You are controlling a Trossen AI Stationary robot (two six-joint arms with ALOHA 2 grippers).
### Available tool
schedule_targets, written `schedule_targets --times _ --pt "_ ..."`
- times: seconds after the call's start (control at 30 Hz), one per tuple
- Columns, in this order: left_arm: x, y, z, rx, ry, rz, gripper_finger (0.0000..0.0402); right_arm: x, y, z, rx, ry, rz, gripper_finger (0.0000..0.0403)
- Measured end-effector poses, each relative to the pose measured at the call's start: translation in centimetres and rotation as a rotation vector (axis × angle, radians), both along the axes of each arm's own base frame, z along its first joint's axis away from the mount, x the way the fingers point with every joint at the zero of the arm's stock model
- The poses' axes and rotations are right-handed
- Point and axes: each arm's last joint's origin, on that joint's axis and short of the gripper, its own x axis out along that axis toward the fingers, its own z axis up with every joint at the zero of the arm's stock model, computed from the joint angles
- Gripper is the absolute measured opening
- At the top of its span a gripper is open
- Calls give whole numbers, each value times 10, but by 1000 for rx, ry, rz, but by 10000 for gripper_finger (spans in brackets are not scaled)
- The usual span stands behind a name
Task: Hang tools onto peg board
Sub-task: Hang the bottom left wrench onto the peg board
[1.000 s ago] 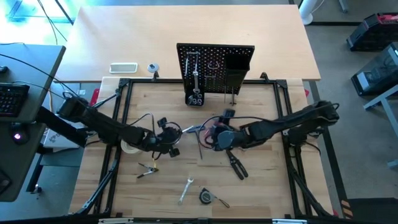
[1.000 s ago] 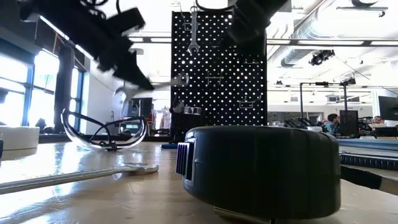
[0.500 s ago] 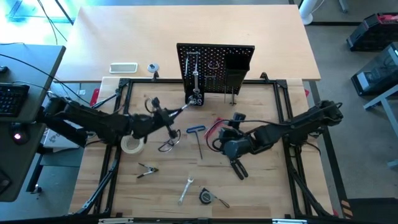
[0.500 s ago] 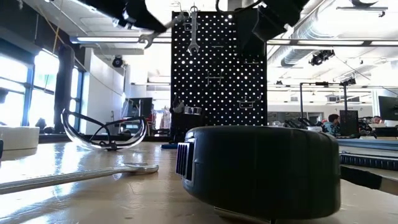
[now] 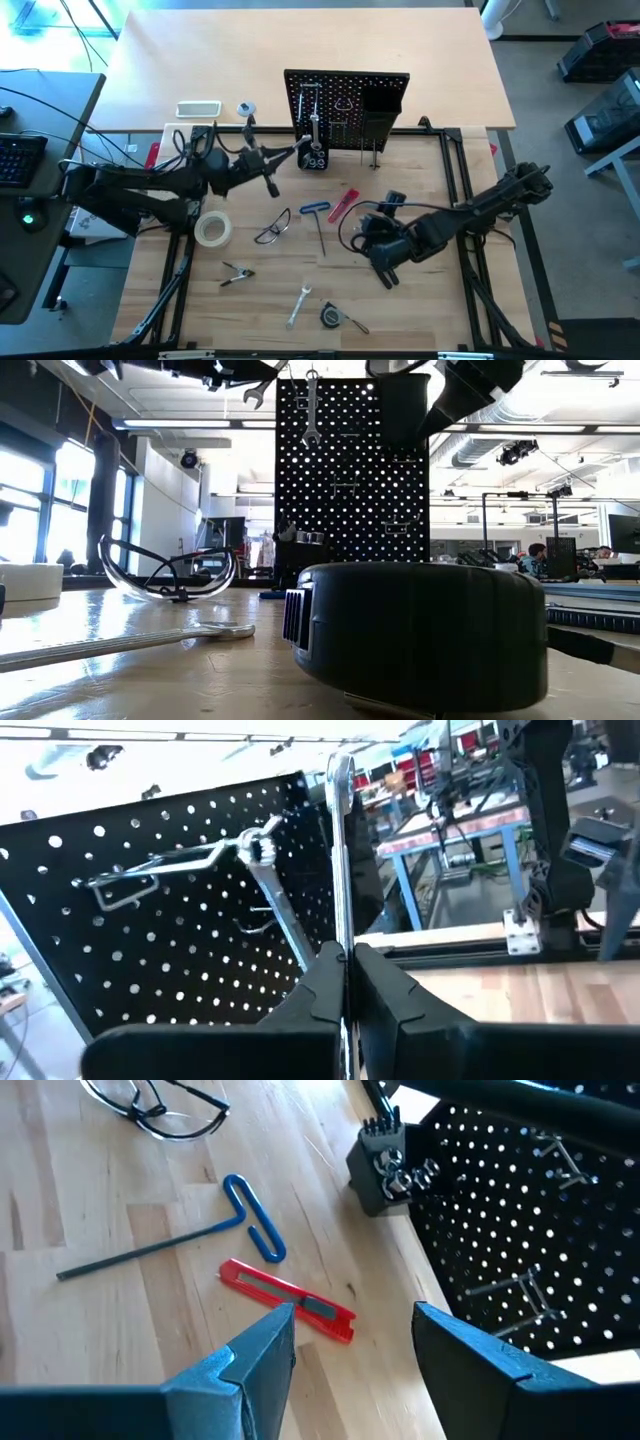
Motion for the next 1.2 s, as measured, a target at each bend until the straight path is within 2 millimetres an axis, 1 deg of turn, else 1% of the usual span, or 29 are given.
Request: schedule_targets --times 0.1,0.2,0.33,0.47,0.63,1.2 --pt "-2 14 0 -11 -7 -36 0 -3 2 -1 2 3 -11 196" --pt "-5 27 0 -31 -21 -116 0 -6 3 -1 -2 3 -24 196" --pt "-9 39 1 -43 -27 -210 0 -9 4 -2 -3 4 -37 196" --pt "-12 47 1 -51 -25 -275 0 -10 4 -2 -1 6 -49 196" --pt "-16 53 0 -62 -25 -301 0 -11 3 -2 -3 8 -50 196" --pt "-29 72 -2 -86 5 -288 0 -12 3 -3 -10 20 -51 196"
